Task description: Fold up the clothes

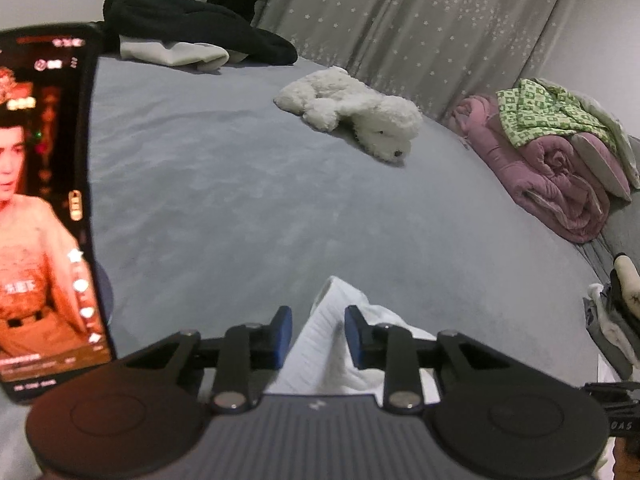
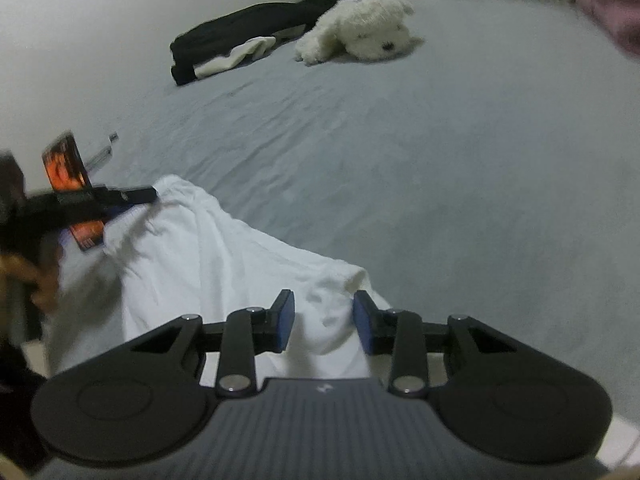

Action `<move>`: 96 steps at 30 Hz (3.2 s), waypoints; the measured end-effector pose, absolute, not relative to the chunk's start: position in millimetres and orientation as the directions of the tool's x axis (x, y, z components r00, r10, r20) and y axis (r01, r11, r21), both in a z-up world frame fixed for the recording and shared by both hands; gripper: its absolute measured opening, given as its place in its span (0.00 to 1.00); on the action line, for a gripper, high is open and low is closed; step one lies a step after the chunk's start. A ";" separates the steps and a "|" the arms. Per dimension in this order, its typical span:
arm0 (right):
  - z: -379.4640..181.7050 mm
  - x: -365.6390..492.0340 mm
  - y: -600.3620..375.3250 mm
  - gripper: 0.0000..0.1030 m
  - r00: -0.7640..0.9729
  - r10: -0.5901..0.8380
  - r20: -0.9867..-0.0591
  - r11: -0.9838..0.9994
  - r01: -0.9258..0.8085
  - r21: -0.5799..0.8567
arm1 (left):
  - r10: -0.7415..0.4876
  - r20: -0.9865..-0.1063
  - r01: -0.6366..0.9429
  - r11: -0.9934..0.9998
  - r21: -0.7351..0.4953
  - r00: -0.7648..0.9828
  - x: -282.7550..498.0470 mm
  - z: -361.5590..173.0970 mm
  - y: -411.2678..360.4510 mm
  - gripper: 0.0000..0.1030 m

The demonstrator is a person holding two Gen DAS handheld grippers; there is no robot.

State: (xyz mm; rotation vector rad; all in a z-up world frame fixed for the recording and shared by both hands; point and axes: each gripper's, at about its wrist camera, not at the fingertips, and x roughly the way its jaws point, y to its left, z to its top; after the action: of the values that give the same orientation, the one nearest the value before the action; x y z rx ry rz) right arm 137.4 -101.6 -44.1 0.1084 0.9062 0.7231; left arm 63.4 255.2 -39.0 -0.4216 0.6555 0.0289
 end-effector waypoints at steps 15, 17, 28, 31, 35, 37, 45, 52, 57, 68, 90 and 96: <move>-37.9 151.1 -126.8 0.07 0.495 0.678 -0.544 0.733 -0.388 0.560 | -0.079 -0.546 -0.161 0.912 -0.378 0.834 65.0 -40.6 254.9 0.04; -33.0 150.2 -131.2 0.07 0.531 0.662 -0.530 0.745 -0.383 0.546 | -0.080 -0.533 -0.157 0.909 -0.386 0.842 64.9 -39.3 255.8 0.04; -55.9 149.4 -110.8 0.13 0.588 0.521 -0.619 0.853 -0.392 0.345 | -0.006 -0.642 -0.212 0.941 -0.263 0.767 79.3 -49.4 242.5 0.08; -52.1 149.2 -115.0 0.18 0.583 0.524 -0.621 0.851 -0.386 0.355 | 0.016 -0.637 -0.229 0.940 -0.253 0.770 76.0 -43.9 240.8 0.20; -41.4 142.5 -114.2 0.32 0.598 0.498 -0.629 0.866 -0.377 0.328 | 0.038 -0.600 -0.227 0.943 -0.243 0.799 70.8 -30.2 234.1 0.40; -33.8 136.6 -116.6 0.32 0.613 0.484 -0.625 0.874 -0.372 0.312 | 0.036 -0.578 -0.212 0.948 -0.240 0.815 66.7 -23.6 229.2 0.42; -18.9 114.0 -148.3 0.36 0.660 0.400 -0.636 0.916 -0.293 0.273 | -0.062 -0.575 -0.078 0.973 -0.215 0.816 57.3 -19.7 194.8 0.43; -22.0 99.3 -184.0 0.36 0.652 0.310 -0.692 0.950 -0.191 0.245 | -0.188 -0.572 0.102 0.978 -0.180 0.798 48.7 -19.1 153.7 0.43; -19.1 82.8 -210.5 0.36 0.644 0.279 -0.712 0.959 -0.145 0.244 | -0.301 -0.569 0.268 0.953 -0.145 0.765 38.8 -21.3 120.7 0.43; -13.5 53.9 -240.0 0.36 0.667 0.243 -0.704 0.965 -0.096 0.243 | -0.486 -0.619 0.572 0.817 -0.073 0.617 23.8 -37.3 48.9 0.43; -18.3 38.5 -263.0 0.03 0.699 0.198 -0.687 0.969 -0.034 0.245 | -0.581 -0.659 0.748 0.663 -0.041 0.478 -10.0 -47.1 26.9 0.21; -22.7 19.7 -268.5 0.01 0.677 0.191 -0.710 0.972 -0.031 0.232 | -0.591 -0.670 0.770 0.637 -0.045 0.450 -16.5 -48.9 30.2 0.22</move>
State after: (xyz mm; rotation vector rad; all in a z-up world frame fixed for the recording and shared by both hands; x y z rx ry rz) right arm 19.7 -268.5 -22.7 0.2079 0.8187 0.1257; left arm -16.5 30.2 -48.9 0.2833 0.7056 -0.8550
